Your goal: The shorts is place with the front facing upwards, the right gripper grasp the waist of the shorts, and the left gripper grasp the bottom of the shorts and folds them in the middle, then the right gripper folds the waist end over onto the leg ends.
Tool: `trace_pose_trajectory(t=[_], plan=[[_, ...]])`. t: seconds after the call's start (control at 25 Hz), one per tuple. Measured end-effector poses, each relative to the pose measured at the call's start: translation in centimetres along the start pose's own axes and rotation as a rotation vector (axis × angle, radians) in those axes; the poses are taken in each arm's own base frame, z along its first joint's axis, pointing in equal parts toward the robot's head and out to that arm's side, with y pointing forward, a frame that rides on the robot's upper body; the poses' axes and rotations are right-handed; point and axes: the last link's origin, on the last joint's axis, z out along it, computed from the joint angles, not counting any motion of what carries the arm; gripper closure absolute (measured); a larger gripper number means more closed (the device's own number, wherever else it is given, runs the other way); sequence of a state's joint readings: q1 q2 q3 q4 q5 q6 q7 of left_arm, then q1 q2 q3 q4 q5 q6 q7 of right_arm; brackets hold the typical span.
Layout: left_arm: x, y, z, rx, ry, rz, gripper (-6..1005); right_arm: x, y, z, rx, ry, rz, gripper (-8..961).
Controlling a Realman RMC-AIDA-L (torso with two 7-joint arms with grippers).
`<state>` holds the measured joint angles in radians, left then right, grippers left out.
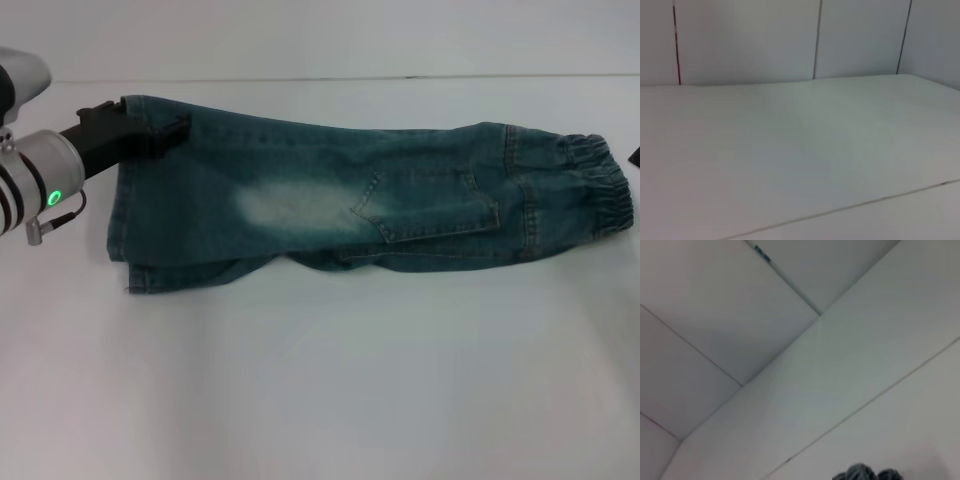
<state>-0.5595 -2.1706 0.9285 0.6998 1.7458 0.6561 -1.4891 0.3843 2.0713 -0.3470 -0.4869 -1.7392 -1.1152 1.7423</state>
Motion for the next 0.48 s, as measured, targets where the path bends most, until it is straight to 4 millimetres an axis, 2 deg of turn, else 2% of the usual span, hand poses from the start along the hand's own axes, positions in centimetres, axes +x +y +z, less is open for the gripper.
trace_pose_trajectory(t=[0.12,0.2,0.48], plan=[[0.37,-0.14,-0.1,0.004,0.008,0.012,322,0.39,0.08,-0.19,-0.011,0.016,-0.011,112],[0.44,-0.12,-0.11,0.002,0.004,0.025,283,0.48,0.23,-0.23,-0.022,0.02,-0.012,112],[0.13,-0.35,-0.29,-0.002,-0.081,0.082,263,0.62,0.5,-0.2,-0.039,0.032,-0.011,112]])
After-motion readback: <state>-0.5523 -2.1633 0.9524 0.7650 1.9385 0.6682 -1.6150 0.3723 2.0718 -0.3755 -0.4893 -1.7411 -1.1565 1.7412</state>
